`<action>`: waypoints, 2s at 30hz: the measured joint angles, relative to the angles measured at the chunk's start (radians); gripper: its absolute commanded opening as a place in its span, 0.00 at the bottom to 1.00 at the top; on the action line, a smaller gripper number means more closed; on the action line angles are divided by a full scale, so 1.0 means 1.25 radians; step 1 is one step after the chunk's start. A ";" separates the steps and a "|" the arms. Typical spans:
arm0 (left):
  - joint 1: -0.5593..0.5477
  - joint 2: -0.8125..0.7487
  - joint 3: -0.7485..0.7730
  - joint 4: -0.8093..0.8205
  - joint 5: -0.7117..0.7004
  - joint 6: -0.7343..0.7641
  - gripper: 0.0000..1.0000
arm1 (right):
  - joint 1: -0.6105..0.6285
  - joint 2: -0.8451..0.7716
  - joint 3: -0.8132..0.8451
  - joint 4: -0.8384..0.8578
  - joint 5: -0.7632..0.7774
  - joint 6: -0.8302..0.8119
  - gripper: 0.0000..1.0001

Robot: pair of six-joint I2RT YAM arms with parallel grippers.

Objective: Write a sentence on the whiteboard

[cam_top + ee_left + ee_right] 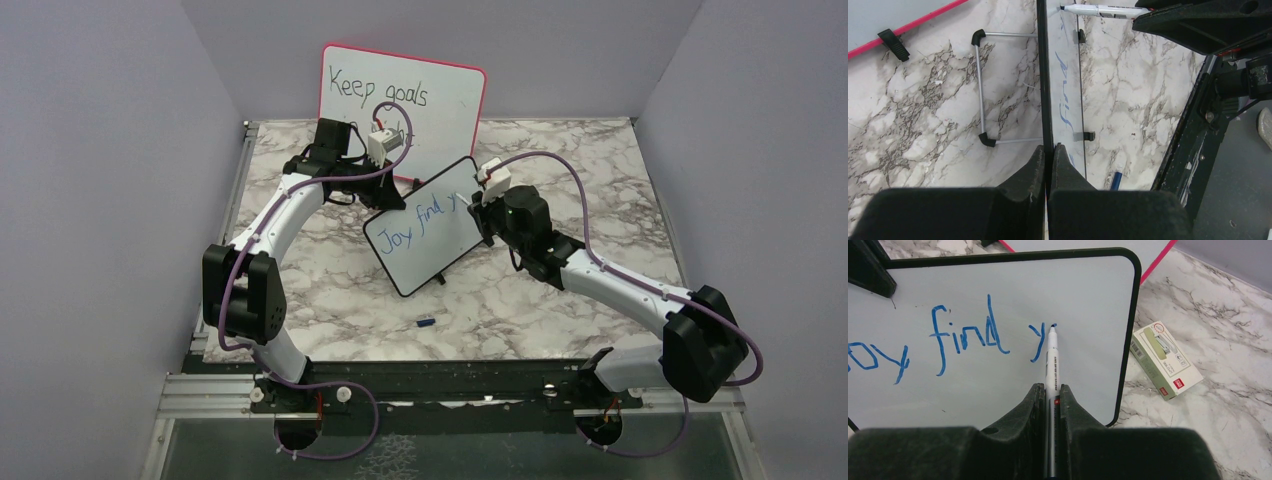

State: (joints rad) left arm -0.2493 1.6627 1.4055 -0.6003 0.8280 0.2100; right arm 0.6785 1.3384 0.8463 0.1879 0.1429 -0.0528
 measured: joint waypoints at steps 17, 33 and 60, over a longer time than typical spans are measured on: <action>0.000 0.000 0.000 0.000 0.000 0.000 0.00 | 0.000 -0.006 -0.002 -0.022 -0.002 0.000 0.00; 0.000 0.000 0.000 0.000 0.000 -0.001 0.00 | 0.000 -0.006 -0.002 -0.034 0.016 0.000 0.00; 0.000 0.000 0.000 0.000 0.000 -0.002 0.00 | 0.000 -0.002 -0.001 -0.021 0.051 -0.001 0.00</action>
State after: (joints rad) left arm -0.2493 1.6627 1.4059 -0.6003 0.8280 0.2070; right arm 0.6785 1.3354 0.8448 0.1612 0.2062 -0.0536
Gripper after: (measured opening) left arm 0.019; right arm 0.163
